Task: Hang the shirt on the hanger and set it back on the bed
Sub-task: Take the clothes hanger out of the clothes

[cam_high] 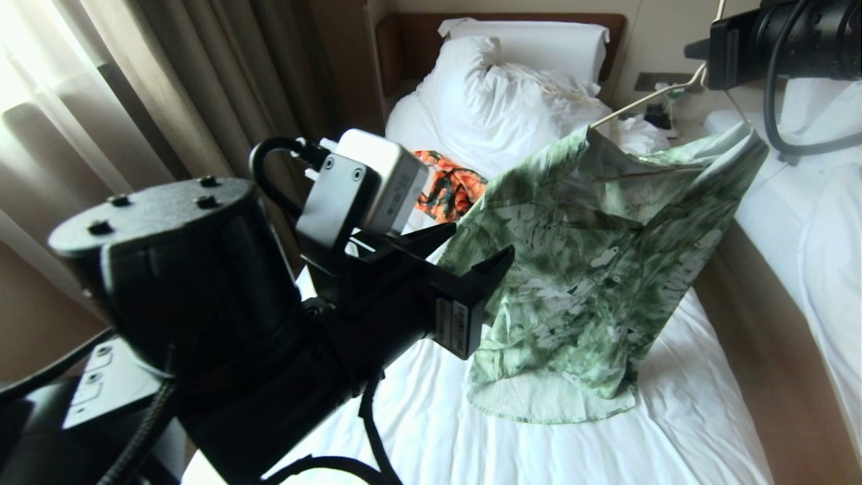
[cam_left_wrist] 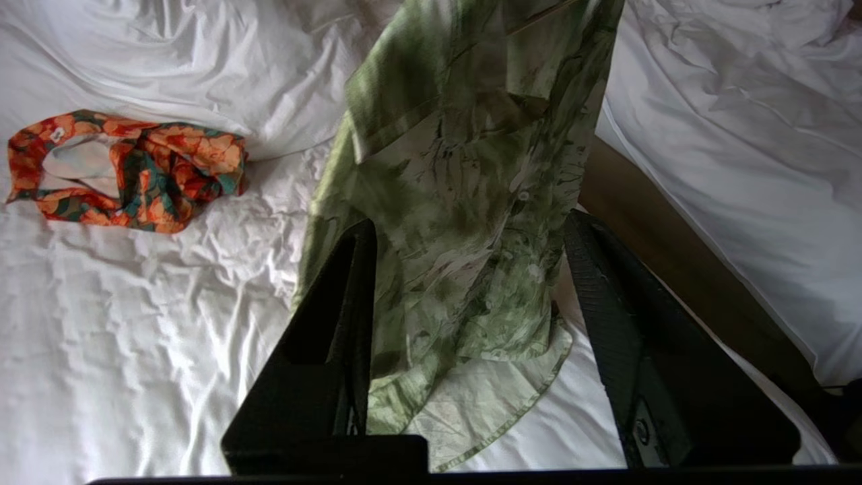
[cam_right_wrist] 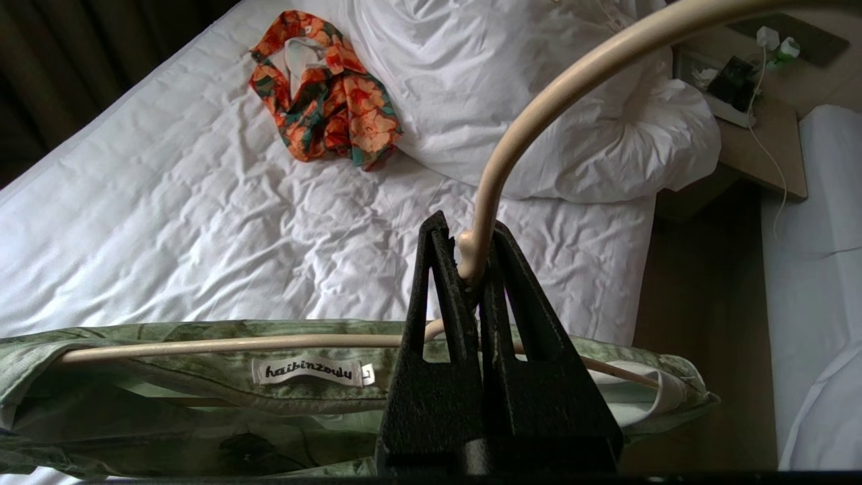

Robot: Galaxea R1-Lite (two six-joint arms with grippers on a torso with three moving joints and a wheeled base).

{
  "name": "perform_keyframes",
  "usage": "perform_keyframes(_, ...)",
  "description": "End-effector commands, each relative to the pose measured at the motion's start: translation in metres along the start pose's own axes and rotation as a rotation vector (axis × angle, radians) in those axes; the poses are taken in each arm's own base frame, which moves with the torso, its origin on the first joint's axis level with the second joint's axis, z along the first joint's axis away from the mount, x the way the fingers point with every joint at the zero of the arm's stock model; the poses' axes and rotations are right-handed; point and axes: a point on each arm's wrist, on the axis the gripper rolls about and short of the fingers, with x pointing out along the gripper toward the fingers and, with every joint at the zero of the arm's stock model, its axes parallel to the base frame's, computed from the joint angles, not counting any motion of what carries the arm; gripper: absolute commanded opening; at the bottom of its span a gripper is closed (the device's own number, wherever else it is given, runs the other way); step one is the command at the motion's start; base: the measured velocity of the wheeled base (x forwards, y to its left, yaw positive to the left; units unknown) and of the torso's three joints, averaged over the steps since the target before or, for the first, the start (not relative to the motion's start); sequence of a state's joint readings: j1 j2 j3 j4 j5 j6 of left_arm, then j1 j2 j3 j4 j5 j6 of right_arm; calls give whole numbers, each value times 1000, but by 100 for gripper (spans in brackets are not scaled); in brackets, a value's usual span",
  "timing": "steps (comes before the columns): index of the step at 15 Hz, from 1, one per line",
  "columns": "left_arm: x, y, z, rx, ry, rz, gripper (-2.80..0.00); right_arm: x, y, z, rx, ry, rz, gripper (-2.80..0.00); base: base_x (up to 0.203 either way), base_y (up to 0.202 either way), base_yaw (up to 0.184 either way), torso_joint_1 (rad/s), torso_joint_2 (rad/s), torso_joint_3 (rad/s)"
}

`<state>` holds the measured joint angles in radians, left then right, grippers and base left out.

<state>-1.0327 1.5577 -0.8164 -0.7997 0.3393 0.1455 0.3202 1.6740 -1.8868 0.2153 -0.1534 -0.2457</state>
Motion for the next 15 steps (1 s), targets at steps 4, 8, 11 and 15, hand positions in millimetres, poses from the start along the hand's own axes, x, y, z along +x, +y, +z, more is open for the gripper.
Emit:
perform_keyframes(4, 59, -38, -2, 84, 29, 8, -280, 3, 4, -2, 16, 12, 13, -280, 0, 0, 0, 0, 0, 0)
perform_keyframes(8, 88, -49, -7, 130, 21, 41, -280, 4, 12, -3, 63, 16, 41, -280, 0, 0, 0, 0, 0, 0)
perform_keyframes(11, 92, -49, 1, 119, -7, 47, -280, 4, 14, -3, 64, 18, 48, -280, 0, 0, 0, 0, 0, 0)
perform_keyframes(15, 101, -69, 5, 107, -33, 17, -280, 9, 23, -6, 63, 29, 71, -280, 0, 0, 0, 0, 0, 0)
